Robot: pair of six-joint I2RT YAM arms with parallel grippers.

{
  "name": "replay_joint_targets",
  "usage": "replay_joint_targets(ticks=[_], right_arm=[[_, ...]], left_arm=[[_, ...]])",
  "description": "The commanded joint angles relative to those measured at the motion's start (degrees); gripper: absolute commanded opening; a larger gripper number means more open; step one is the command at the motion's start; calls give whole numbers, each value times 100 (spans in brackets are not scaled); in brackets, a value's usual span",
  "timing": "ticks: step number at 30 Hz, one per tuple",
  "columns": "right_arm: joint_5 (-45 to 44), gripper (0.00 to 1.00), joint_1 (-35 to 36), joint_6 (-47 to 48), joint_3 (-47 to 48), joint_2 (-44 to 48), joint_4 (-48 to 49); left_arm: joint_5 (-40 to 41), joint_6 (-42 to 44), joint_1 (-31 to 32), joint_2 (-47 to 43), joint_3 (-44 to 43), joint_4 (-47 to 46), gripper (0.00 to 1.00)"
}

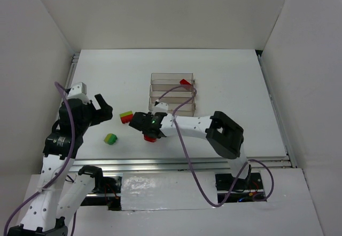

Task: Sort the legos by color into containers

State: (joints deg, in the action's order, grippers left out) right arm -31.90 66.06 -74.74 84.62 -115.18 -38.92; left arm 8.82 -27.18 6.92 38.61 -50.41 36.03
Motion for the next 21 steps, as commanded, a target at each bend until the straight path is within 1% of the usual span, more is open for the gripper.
replay_joint_targets(ticks=[1,3,4,6,7,9,11,12,13,14,17,19,21], right_arm=[[-738,0,-233,-330,-94,1205,-274],[-1018,0,-287,-444,-234,1531,-327],[-1116,0,-313,-480,-261,1838,-345],[-1335,0,-322,-734,-271,2094,-476],[-1502,0,-305,-796,-262,2296,-520],[-1617,0,-313,-998,-192,2455,-634],[-1775,0,-305,-1165,-139,2614,-731],[-1819,0,-313,-1374,-86,2675,-862],[-1889,0,-313,-1481,-69,2711,-933],[-1916,0,-313,-1578,-60,2754,-977],[-1943,0,-296,-1859,-156,2956,-995],[-1952,0,-278,-1886,-226,3018,-951],[-1969,0,-243,-1895,-218,3045,-977]], left_arm=[[-1502,-216,-24,33,127,-709,99],[-2302,-515,-15,24,251,-1122,100],[-3106,-899,-15,6,347,-1768,100],[-3692,-1375,142,-64,707,-2510,100],[-3947,-1752,248,-99,943,-3262,100],[-3888,-1948,791,-99,1086,-3829,99],[-3565,-1949,1257,-12,1191,-4373,100],[-3432,-1862,1703,41,1209,-4490,100],[-3178,-1826,1908,137,1270,-4621,100],[-3089,-1783,2249,181,1297,-4753,100],[-2808,-1616,2725,331,1420,-5271,99],[-2632,-1598,2911,410,1499,-5404,99],[-2412,-1571,2964,515,1491,-5405,99]])
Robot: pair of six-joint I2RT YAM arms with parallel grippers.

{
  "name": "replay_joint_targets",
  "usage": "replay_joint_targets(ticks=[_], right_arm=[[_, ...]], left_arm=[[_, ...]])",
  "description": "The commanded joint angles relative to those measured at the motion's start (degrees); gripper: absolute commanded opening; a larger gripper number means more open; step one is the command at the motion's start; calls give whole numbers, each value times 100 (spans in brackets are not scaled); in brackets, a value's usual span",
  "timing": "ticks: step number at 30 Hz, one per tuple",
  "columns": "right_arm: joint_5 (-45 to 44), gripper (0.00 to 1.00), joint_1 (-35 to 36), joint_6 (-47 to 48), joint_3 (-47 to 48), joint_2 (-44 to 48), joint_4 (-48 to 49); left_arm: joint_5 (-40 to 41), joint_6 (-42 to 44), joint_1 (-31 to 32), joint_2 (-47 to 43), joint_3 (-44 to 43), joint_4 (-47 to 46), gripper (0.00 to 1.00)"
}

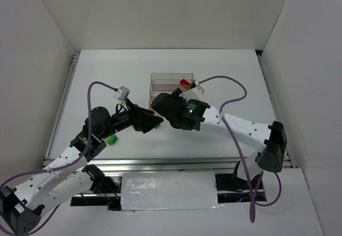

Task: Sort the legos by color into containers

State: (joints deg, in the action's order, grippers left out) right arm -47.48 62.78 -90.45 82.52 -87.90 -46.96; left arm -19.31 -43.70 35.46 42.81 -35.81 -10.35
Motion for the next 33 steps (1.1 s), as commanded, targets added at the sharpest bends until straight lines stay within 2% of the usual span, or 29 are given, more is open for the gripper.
replay_joint_targets(ticks=[1,10,14,24,26,33], right_arm=[[-419,0,76,-376,9,317,-225],[-446,0,85,-351,-192,607,-95],[-262,0,146,-78,-351,765,467],[-235,0,322,159,-157,686,661],[-270,0,340,116,-140,678,618],[-226,0,384,397,-113,686,829]], left_arm=[[489,90,127,201,-39,-697,99],[1228,195,277,88,39,-398,96],[1149,178,286,140,110,-590,94],[1193,230,312,430,66,-723,84],[1193,292,312,457,-4,-653,81],[1017,380,312,579,-101,-600,61]])
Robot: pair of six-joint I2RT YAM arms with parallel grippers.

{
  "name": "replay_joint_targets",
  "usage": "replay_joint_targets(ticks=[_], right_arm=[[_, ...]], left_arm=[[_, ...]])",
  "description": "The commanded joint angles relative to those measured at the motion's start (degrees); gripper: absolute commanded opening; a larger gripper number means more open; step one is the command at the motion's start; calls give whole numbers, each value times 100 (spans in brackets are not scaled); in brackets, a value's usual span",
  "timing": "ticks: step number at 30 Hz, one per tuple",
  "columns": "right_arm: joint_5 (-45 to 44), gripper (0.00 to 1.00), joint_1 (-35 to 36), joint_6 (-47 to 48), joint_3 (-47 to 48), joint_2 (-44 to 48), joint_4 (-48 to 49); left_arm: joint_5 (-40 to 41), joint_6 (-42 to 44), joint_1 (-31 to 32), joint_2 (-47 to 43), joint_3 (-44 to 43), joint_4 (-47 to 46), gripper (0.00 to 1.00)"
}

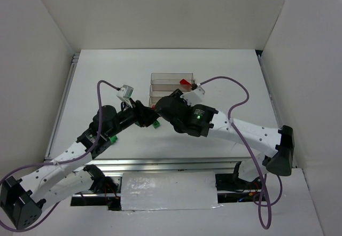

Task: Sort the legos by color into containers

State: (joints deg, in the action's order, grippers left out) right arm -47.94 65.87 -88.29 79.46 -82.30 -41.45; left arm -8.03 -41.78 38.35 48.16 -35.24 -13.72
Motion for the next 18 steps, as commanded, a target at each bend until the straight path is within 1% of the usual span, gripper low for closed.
replay_joint_targets(ticks=[1,5,7,8,10,11,13,14,18], right_arm=[[-180,0,84,242,175,118,287],[-172,0,111,365,157,118,401],[-145,0,119,383,149,118,419],[-128,0,119,435,131,135,480],[-40,0,119,523,44,153,637],[-22,0,119,550,8,162,682],[13,0,85,541,-132,171,744],[4,0,41,480,-176,205,709],[-75,0,-284,269,-615,417,647]], left_arm=[[-128,188,24,62,-167,-246,59],[-111,240,24,88,-193,-193,53],[-32,275,24,53,-211,-158,46],[3,293,32,53,-263,-79,41],[21,363,24,70,-325,0,36],[38,381,24,71,-386,79,24],[47,372,24,79,-422,123,3],[73,372,32,79,-448,158,0],[65,390,24,9,-396,255,0]])
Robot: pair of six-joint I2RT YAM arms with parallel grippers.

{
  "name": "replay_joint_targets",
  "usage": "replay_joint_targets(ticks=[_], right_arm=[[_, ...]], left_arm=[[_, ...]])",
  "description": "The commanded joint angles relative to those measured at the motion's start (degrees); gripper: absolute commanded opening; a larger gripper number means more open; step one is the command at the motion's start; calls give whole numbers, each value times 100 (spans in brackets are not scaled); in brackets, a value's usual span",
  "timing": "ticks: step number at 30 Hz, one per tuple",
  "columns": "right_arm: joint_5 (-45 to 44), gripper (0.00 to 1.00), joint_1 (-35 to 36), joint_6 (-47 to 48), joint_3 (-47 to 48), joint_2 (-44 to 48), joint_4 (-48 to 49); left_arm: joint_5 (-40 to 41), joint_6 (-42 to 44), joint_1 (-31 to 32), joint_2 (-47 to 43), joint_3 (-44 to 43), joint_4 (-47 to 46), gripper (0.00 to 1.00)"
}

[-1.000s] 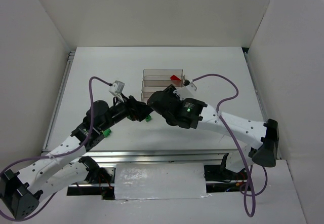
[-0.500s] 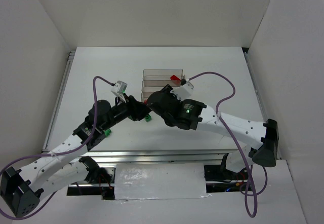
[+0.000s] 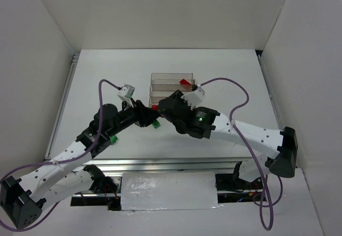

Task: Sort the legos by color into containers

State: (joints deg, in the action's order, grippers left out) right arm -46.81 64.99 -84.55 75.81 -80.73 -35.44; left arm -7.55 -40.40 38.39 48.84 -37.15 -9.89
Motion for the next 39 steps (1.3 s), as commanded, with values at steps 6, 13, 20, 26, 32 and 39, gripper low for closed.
replay_joint_targets(ticks=[6,13,20,26,32,39], right_arm=[[-276,0,-671,-334,-532,557,-366],[-223,0,-1199,-263,-1296,1182,-217],[-470,0,-1287,-62,-1718,1910,-762],[-198,0,-1252,1202,-2035,2886,-561],[435,0,-1226,2328,-2035,3318,-543],[796,0,-1235,2795,-2509,3748,-183]], left_arm=[[61,322,19,-129,-21,-145,0],[262,436,19,-68,-82,-13,0],[1579,1016,2,1521,-1616,804,0],[1863,1096,-253,3105,-3007,673,0],[1907,1008,-578,4658,-4044,445,1],[1704,1008,-824,5855,-4854,75,11]])
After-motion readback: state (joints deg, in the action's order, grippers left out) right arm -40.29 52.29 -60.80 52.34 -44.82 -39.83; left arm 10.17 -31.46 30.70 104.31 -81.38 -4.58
